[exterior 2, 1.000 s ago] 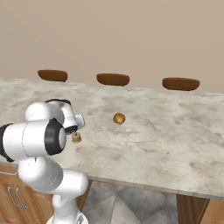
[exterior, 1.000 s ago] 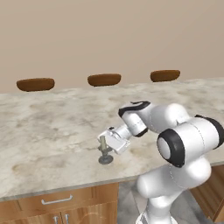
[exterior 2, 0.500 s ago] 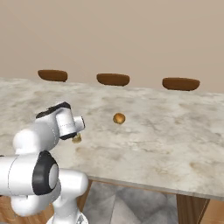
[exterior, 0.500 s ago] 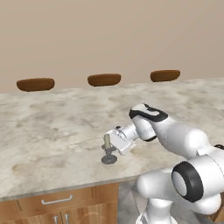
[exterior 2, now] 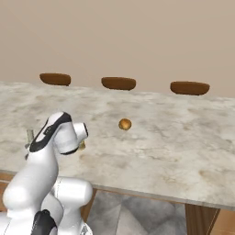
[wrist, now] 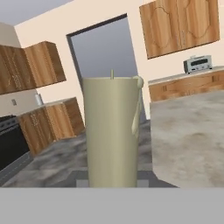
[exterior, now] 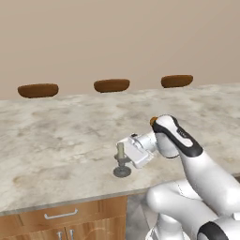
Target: Pick the candle and candle from the dining table and place them in the open cabinet. Close the cabinet after placing the objects.
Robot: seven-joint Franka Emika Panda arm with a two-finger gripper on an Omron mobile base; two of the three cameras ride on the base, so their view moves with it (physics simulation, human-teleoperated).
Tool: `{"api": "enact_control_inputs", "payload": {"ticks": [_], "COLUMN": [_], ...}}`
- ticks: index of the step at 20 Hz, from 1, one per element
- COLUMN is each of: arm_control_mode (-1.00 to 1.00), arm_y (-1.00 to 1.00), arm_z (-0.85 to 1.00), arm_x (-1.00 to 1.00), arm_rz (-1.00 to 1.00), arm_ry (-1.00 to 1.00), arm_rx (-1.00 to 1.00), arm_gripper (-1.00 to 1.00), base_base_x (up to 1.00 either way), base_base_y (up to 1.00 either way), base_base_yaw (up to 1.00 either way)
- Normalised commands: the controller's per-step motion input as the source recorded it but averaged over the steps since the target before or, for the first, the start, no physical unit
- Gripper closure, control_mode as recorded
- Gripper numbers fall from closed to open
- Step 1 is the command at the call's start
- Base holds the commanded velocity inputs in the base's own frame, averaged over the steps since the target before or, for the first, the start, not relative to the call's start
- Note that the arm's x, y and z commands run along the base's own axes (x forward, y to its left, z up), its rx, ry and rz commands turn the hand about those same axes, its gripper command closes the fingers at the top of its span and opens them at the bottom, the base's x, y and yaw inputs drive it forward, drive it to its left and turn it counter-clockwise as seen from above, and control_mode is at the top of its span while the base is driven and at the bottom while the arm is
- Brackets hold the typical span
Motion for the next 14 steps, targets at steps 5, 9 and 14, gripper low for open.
{"api": "enact_control_inputs", "payload": {"ticks": [5,9,14], "arm_control_mode": [-1.0,-1.0,-1.0], "arm_y": [-0.1,-0.11,-0.2], "arm_z": [0.35,0.28,0.15], "arm_x": [-0.31,-0.21,-0.09], "arm_rz": [0.0,0.0,0.0], "arm_ry": [-0.01,-0.04,-0.2], "arm_rx": [0.0,-0.03,-0.06], "arm_gripper": [1.0,1.0,1.0], "base_base_x": [0.0,0.0,0.0], "base_base_y": [0.0,0.0,0.0], "base_base_yaw": [0.0,0.0,0.0]}}
